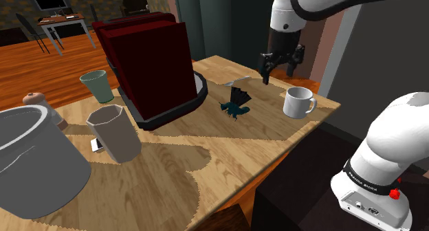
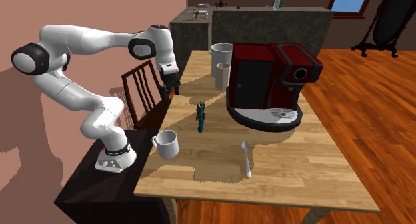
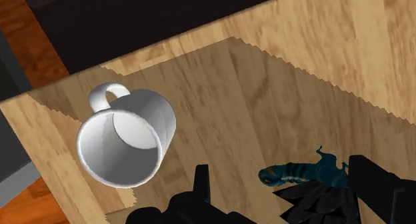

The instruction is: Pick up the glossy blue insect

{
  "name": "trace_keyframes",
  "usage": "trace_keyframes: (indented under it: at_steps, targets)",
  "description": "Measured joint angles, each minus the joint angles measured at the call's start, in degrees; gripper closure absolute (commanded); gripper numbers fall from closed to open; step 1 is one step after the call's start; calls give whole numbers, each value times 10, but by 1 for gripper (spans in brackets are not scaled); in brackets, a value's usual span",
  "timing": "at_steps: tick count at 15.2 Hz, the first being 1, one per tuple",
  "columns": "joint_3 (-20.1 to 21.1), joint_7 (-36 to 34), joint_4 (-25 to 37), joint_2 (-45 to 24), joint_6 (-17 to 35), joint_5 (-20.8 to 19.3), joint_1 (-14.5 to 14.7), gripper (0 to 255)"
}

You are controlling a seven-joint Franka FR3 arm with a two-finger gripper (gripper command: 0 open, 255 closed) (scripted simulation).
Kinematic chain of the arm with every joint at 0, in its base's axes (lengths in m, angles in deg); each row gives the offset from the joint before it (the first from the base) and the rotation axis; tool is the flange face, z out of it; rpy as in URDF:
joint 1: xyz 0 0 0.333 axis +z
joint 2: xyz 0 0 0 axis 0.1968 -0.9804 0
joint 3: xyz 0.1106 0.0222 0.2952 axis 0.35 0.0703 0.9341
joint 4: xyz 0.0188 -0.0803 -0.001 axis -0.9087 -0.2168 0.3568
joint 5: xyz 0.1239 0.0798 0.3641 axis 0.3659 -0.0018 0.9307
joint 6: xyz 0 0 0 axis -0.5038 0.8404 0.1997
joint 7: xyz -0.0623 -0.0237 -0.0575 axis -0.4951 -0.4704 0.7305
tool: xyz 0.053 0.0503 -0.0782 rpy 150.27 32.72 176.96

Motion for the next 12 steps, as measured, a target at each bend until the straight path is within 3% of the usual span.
trace_keyframes:
  at_steps: [7,12]
  targets:
    - [143,-279,6,-87,144,40,-80,0]
    - [251,-488,50,-177,230,9,-178,0]
